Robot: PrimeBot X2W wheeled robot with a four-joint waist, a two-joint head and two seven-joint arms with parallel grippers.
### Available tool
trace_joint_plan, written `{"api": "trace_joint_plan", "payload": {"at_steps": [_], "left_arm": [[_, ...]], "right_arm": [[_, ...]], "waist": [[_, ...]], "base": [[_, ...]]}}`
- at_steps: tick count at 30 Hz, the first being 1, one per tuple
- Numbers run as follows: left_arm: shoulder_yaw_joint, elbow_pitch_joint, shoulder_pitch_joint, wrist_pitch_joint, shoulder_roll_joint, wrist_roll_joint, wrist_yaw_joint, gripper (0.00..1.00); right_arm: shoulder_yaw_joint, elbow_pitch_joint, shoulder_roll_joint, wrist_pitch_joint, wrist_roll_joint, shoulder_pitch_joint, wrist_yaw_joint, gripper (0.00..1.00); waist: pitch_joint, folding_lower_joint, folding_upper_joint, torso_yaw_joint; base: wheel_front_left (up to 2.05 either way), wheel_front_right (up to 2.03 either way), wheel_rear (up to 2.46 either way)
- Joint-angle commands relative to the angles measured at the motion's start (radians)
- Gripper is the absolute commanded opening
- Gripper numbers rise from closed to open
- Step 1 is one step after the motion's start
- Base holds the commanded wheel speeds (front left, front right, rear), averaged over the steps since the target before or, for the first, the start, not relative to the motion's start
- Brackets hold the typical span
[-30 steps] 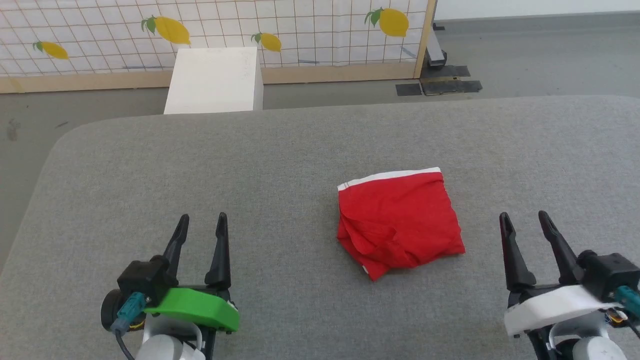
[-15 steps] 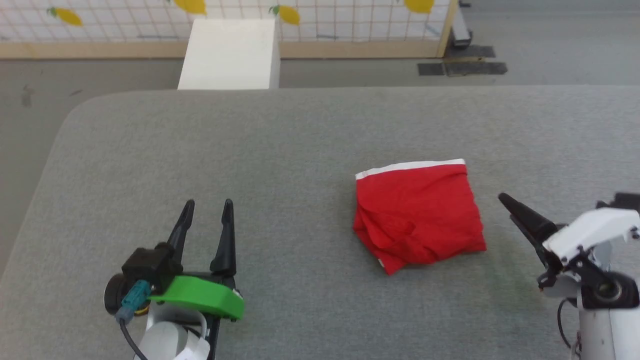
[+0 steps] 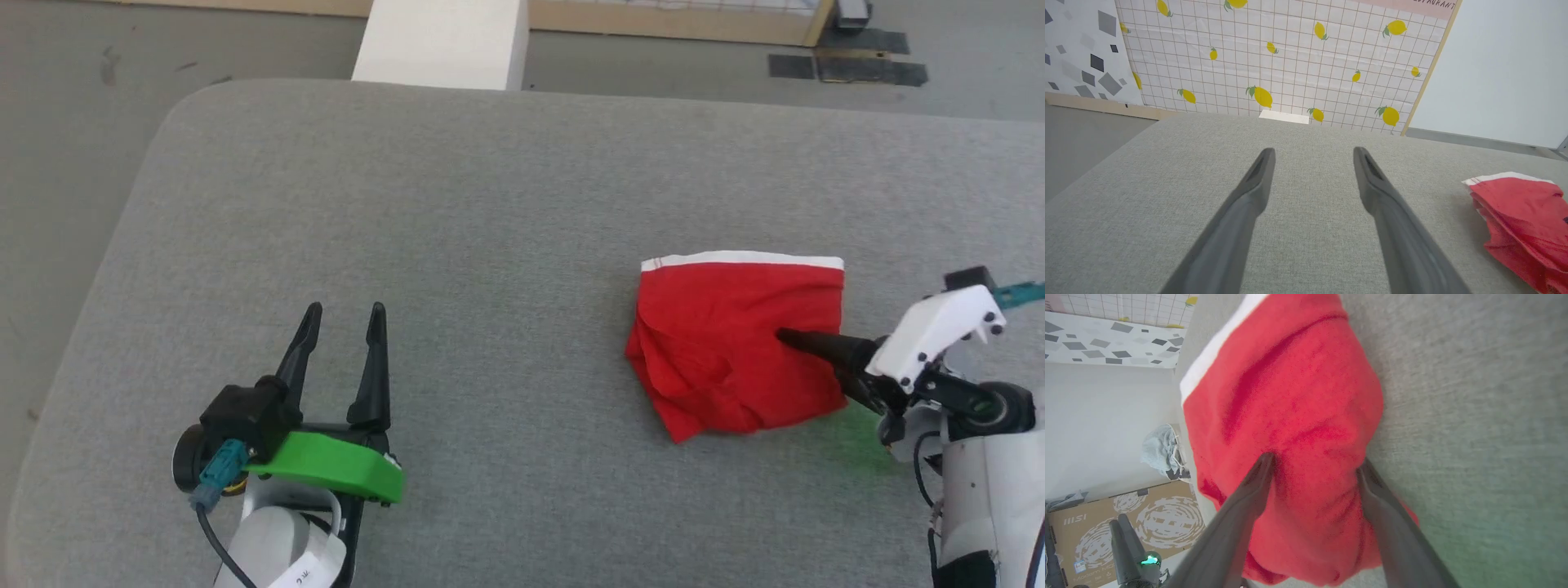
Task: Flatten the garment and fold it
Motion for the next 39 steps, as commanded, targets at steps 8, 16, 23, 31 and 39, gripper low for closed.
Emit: {"api": "trace_joint_plan", "payload": {"at_steps": [8,16,23,31,39], "left_arm": [[0.007,0.005,0.009,-0.005,-0.001,-0.003,0.001,1.0],[0.019,-0.004,0.029,-0.005,-0.001,0.01,-0.003,1.0],[0.029,-0.029,0.019,-0.005,-0.001,0.028,-0.01,1.0],[0.031,-0.075,-0.038,-0.005,0.013,0.066,-0.017,1.0],[0.043,-0.139,-0.088,-0.005,0.08,0.102,-0.02,1.0]], "right_arm": [[0.103,-0.009,0.006,0.032,0.042,0.021,-0.001,0.0],[0.243,-0.155,-0.018,-0.041,-0.102,0.057,-0.001,0.0],[0.412,-0.249,-0.148,-0.101,-0.314,0.065,-0.001,0.0],[0.426,-0.239,-0.26,-0.203,-0.481,0.0,-0.001,0.0],[0.334,-0.148,-0.283,-0.398,-0.689,-0.106,-0.001,0.0]], "waist": [[-0.028,0.0,0.0,-0.007],[-0.046,0.0,0.0,-0.102],[-0.012,0.0,0.0,-0.234],[0.096,0.0,0.0,-0.379],[0.229,0.0,0.0,-0.483]], "base": [[0.0,0.0,0.0],[0.0,0.0,0.0],[0.0,0.0,0.0],[0.0,0.0,0.0],[0.0,0.0,0.0]]}}
